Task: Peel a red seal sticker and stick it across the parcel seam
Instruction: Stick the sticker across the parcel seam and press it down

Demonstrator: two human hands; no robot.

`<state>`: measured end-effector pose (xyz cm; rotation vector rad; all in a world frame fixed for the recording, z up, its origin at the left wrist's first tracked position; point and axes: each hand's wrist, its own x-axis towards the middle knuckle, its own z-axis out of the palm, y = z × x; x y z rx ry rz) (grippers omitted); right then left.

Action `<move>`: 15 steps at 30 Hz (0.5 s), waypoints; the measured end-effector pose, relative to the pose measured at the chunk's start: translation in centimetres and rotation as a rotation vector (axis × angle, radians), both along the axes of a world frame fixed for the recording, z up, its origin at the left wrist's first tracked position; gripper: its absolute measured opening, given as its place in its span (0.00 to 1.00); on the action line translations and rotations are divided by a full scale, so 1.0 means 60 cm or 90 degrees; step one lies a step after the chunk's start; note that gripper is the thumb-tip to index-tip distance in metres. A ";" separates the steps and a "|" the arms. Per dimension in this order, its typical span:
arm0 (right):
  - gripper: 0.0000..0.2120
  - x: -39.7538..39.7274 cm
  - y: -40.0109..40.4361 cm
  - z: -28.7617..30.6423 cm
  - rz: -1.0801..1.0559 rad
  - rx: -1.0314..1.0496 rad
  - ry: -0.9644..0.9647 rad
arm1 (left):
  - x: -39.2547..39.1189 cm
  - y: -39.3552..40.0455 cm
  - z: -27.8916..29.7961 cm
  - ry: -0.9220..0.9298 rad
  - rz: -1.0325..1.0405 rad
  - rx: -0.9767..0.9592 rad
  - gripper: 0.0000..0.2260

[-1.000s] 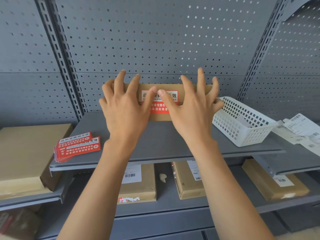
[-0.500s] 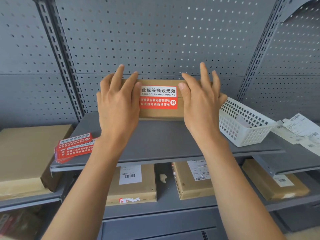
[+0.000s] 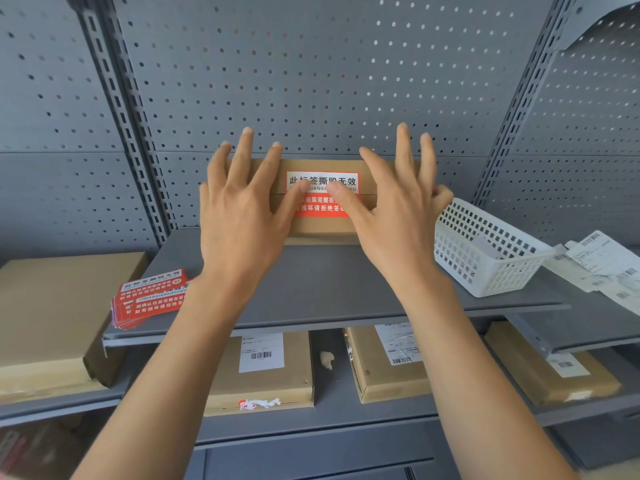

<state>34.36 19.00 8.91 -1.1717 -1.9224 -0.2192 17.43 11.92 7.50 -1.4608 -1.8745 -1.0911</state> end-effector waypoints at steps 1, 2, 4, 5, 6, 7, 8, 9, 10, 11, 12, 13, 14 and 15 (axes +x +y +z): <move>0.31 0.001 0.001 0.001 0.007 0.007 0.003 | -0.001 -0.002 0.001 -0.009 -0.008 0.005 0.26; 0.29 0.002 0.002 0.001 0.014 0.011 0.007 | -0.003 -0.003 0.001 -0.021 -0.018 0.010 0.25; 0.25 0.005 0.005 0.003 0.028 0.011 0.013 | -0.005 -0.006 0.001 -0.042 -0.039 0.021 0.23; 0.23 0.006 0.006 0.004 0.037 0.011 0.017 | -0.007 -0.007 0.001 -0.049 -0.050 0.027 0.21; 0.22 0.008 0.008 0.006 0.047 0.011 0.024 | -0.009 -0.008 0.002 -0.052 -0.061 0.035 0.20; 0.20 0.010 0.009 0.008 0.059 0.014 0.034 | -0.011 -0.008 0.002 -0.054 -0.072 0.043 0.19; 0.19 0.012 0.011 0.009 0.071 0.017 0.045 | -0.012 -0.008 0.002 -0.056 -0.080 0.050 0.18; 0.18 0.014 0.012 0.010 0.081 0.021 0.057 | -0.013 -0.008 0.002 -0.059 -0.085 0.055 0.18; 0.17 0.016 0.013 0.012 0.088 0.022 0.066 | -0.013 -0.008 0.003 -0.062 -0.088 0.058 0.18; 0.18 0.017 0.013 0.012 0.093 0.020 0.069 | -0.012 -0.008 0.004 -0.066 -0.091 0.061 0.18; 0.19 0.017 0.012 0.013 0.096 0.016 0.065 | -0.009 -0.008 0.006 -0.071 -0.093 0.061 0.18; 0.21 0.017 0.011 0.014 0.096 0.011 0.052 | -0.006 -0.007 0.008 -0.076 -0.093 0.059 0.19; 0.24 0.016 0.010 0.014 0.092 0.007 0.032 | -0.002 -0.006 0.009 -0.078 -0.092 0.056 0.21; 0.28 0.015 0.009 0.015 0.086 0.004 0.012 | 0.000 -0.004 0.011 -0.074 -0.090 0.056 0.24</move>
